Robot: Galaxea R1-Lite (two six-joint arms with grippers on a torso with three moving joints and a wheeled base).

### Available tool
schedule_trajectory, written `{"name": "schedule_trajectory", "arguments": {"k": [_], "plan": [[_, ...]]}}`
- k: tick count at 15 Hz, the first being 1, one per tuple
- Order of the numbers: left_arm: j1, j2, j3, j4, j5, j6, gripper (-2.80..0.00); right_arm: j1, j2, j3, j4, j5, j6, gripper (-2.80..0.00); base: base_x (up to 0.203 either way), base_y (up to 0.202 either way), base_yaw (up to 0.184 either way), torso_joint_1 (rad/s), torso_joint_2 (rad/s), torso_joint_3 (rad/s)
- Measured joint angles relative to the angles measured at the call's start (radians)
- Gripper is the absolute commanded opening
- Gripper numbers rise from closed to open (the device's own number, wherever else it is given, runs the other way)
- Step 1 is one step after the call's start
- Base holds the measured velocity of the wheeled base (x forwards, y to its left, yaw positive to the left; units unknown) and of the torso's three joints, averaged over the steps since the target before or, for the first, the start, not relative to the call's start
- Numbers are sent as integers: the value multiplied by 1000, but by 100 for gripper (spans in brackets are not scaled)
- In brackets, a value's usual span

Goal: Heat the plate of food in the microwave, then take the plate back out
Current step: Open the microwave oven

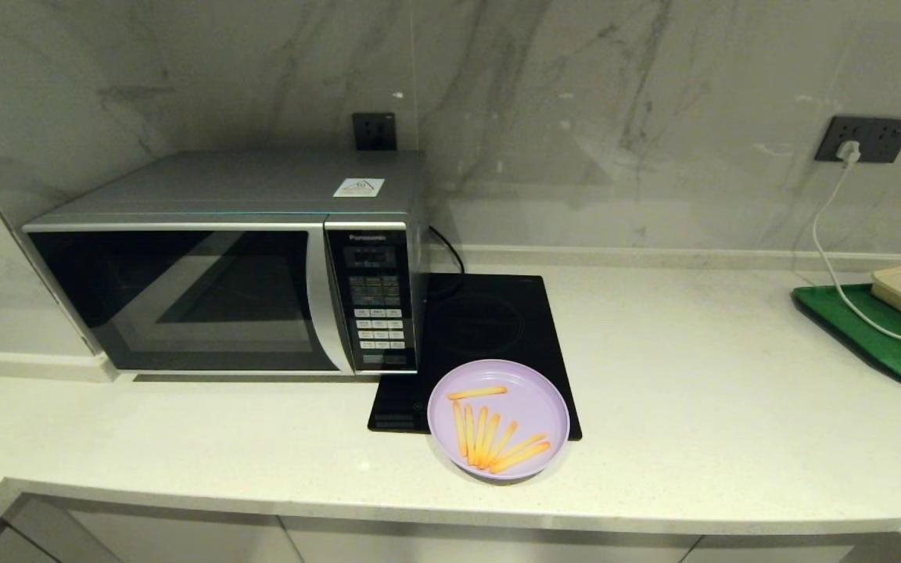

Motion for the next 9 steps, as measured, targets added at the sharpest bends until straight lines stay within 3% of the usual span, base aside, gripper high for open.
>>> {"name": "schedule_trajectory", "arguments": {"k": [2,6,9], "plan": [[0,0,0,0,0,5,-280,0,0,0,0,0,0,-280,0,0,0,0,0,0],[0,1,-34,52,-3,74,-280,0,0,0,0,0,0,-280,0,0,0,0,0,0],[0,38,-219,197,-19,76,-280,0,0,0,1,0,0,-280,0,0,0,0,0,0]]}}
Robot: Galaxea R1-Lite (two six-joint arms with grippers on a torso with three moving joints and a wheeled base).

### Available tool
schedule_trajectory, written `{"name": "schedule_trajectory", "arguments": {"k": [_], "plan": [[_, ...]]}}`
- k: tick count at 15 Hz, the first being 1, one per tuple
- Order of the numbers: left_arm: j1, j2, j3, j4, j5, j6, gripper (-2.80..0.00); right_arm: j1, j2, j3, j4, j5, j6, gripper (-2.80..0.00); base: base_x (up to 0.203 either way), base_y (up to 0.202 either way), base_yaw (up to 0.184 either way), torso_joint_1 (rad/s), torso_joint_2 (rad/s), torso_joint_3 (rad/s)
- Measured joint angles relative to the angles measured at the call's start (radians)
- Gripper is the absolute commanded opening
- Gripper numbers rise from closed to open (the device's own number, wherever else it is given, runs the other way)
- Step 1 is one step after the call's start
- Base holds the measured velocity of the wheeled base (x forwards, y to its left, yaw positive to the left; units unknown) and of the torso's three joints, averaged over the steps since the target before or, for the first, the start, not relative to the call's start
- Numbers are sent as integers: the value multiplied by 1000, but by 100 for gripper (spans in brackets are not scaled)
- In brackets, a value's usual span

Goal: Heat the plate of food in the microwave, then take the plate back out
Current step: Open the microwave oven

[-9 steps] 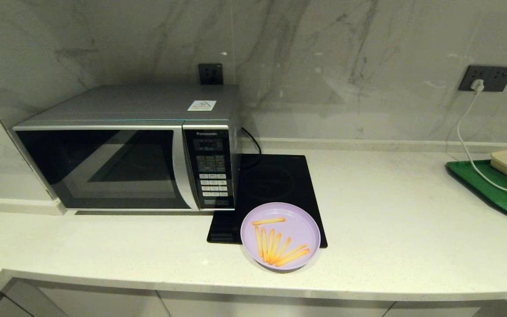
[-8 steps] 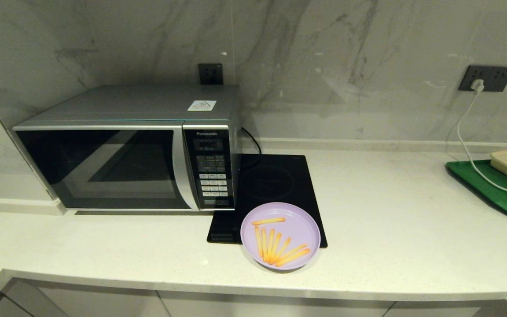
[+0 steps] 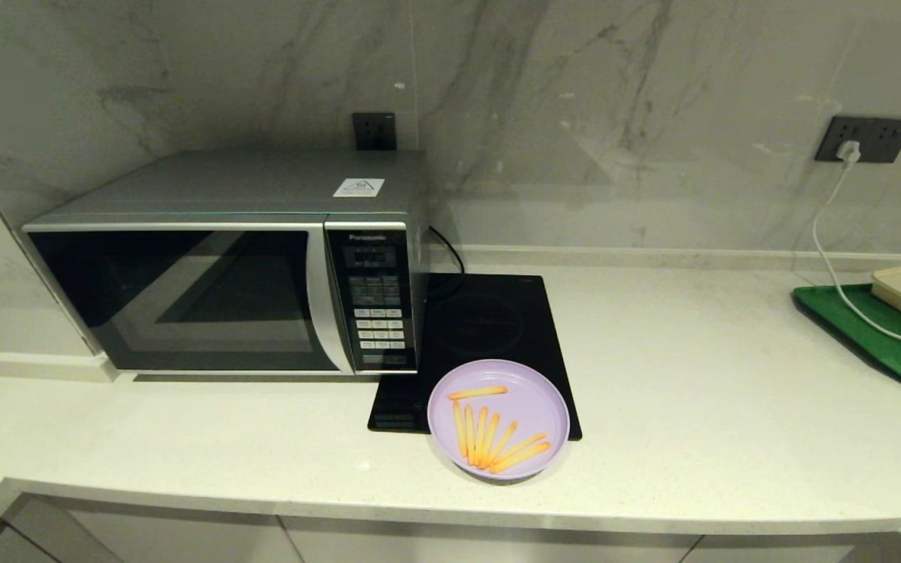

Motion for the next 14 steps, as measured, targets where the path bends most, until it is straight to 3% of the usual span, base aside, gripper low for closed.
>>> {"name": "schedule_trajectory", "arguments": {"k": [5,10,14], "plan": [[1,311,-407,151,26,-7,-280,0,0,0,-1,0,0,-280,0,0,0,0,0,0],[0,799,-821,469,24,-75,-280,0,0,0,0,0,0,-280,0,0,0,0,0,0],[-7,1138,-1067,762,-115,-156,-280,0,0,0,0,0,0,-280,0,0,0,0,0,0]]}}
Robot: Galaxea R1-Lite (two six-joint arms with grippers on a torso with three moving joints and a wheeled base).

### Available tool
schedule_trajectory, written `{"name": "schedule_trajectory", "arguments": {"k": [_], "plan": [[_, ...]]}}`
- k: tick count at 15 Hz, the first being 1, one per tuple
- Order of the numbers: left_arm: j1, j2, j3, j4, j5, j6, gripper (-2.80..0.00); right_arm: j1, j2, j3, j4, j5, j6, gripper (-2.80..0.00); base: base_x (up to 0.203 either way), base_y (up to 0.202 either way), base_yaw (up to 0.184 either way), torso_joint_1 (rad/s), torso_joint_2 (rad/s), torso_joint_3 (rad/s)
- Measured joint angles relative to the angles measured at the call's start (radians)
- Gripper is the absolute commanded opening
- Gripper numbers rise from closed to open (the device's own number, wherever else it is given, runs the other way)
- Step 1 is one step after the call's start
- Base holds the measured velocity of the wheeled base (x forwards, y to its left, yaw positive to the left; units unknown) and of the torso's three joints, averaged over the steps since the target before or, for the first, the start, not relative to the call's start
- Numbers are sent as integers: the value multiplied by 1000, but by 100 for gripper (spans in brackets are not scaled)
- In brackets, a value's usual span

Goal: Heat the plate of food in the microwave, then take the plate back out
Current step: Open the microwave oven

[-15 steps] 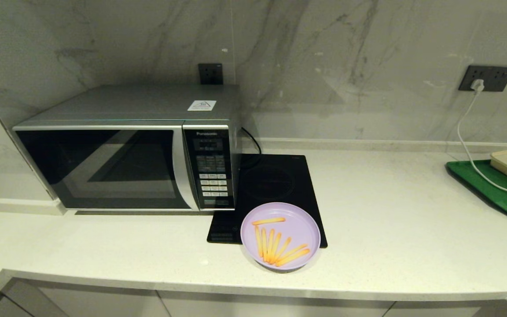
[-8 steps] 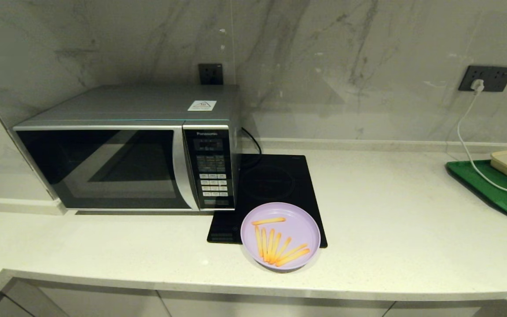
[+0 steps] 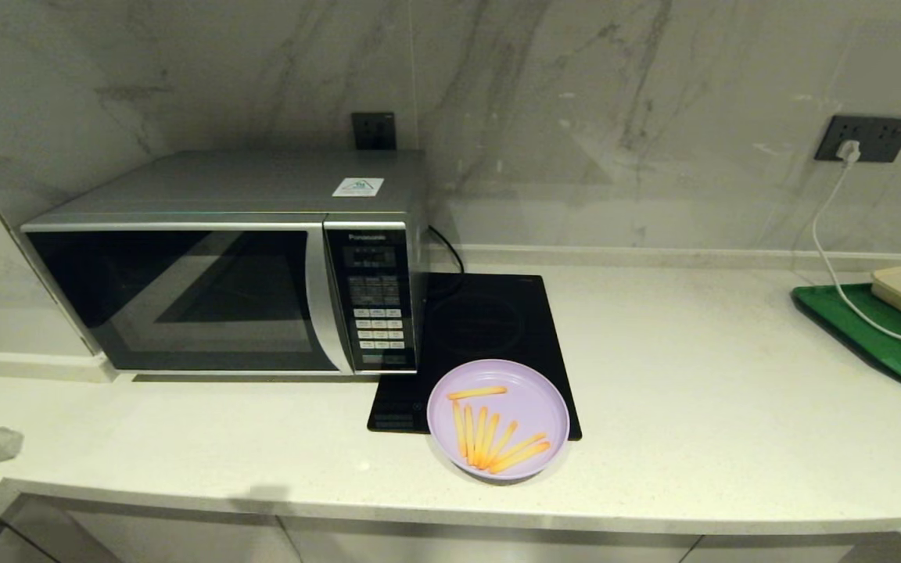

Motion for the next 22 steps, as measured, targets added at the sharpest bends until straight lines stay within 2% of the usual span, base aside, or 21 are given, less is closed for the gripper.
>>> {"name": "schedule_trajectory", "arguments": {"k": [1,2,4,5,9,11,14,16,18,20,22], "plan": [[-5,70,-55,61,-63,-11,-78,0,0,0,0,0,0,-280,0,0,0,0,0,0],[-14,135,-107,119,-140,-19,0,0,0,0,0,0,0,-280,0,0,0,0,0,0],[-47,231,-171,187,-256,-25,0,0,0,0,0,0,0,-280,0,0,0,0,0,0],[-73,269,-184,195,-275,-25,0,0,0,0,0,0,0,-280,0,0,0,0,0,0],[-148,338,-190,196,-248,-18,0,0,0,0,0,0,0,-280,0,0,0,0,0,0],[-137,355,-192,165,-247,-24,0,0,0,0,0,0,0,-280,0,0,0,0,0,0],[-73,372,-194,87,-245,-19,0,0,0,0,0,0,0,-280,0,0,0,0,0,0],[-26,391,-194,33,-277,-19,0,0,0,0,0,0,0,-280,0,0,0,0,0,0],[28,429,-194,-18,-411,5,0,0,0,0,0,0,0,-280,0,0,0,0,0,0],[88,497,-203,-45,-598,106,0,0,0,0,0,0,0,-280,0,0,0,0,0,0],[113,567,-229,-56,-717,204,0,0,0,0,0,0,0,-280,0,0,0,0,0,0]]}}
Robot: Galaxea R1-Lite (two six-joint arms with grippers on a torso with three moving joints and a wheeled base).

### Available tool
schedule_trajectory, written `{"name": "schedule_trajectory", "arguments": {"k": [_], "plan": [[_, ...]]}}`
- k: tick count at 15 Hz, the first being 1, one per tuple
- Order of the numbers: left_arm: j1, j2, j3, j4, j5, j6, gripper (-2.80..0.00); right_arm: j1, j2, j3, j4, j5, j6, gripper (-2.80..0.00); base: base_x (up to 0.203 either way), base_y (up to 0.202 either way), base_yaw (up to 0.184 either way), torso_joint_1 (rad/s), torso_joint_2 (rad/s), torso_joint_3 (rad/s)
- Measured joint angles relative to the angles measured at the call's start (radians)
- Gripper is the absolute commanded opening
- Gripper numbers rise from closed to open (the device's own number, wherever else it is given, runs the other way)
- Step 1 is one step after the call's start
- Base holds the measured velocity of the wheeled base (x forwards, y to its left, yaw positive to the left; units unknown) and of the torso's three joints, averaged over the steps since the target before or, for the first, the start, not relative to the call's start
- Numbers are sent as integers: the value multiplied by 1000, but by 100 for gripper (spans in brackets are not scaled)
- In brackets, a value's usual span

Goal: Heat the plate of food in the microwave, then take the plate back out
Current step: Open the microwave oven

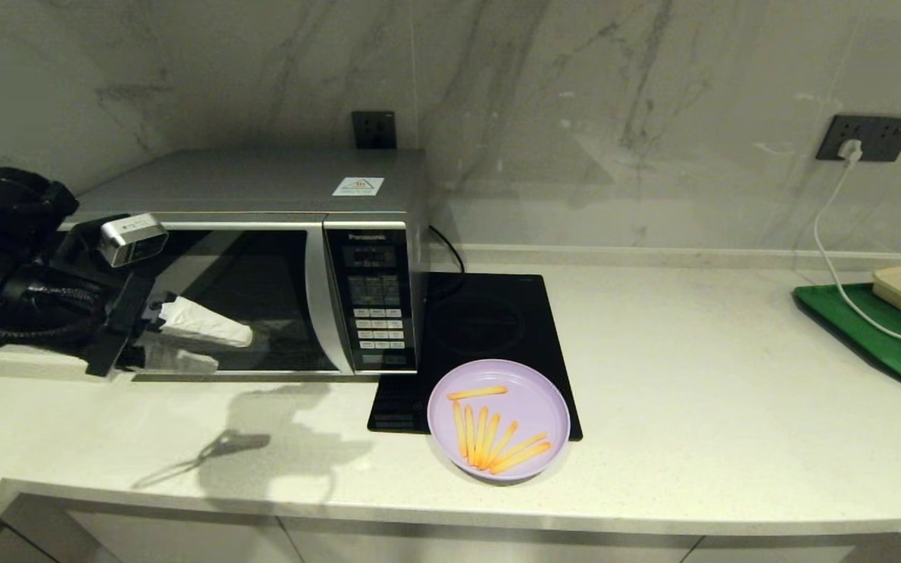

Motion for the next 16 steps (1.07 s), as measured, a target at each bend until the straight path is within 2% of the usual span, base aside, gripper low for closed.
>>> {"name": "schedule_trajectory", "arguments": {"k": [2,4,8,14,16], "plan": [[6,57,-26,-8,-120,91,0,0,0,0,0,0,0,-280,0,0,0,0,0,0],[9,100,-35,-15,-186,196,0,0,0,0,0,0,0,-280,0,0,0,0,0,0],[10,178,-58,-17,-214,424,0,0,0,0,0,0,0,-280,0,0,0,0,0,0],[-3,247,-142,-17,-219,550,0,0,0,0,0,0,0,-280,0,0,0,0,0,0],[-5,276,-160,-27,-216,637,0,0,0,0,0,0,0,-280,0,0,0,0,0,0]]}}
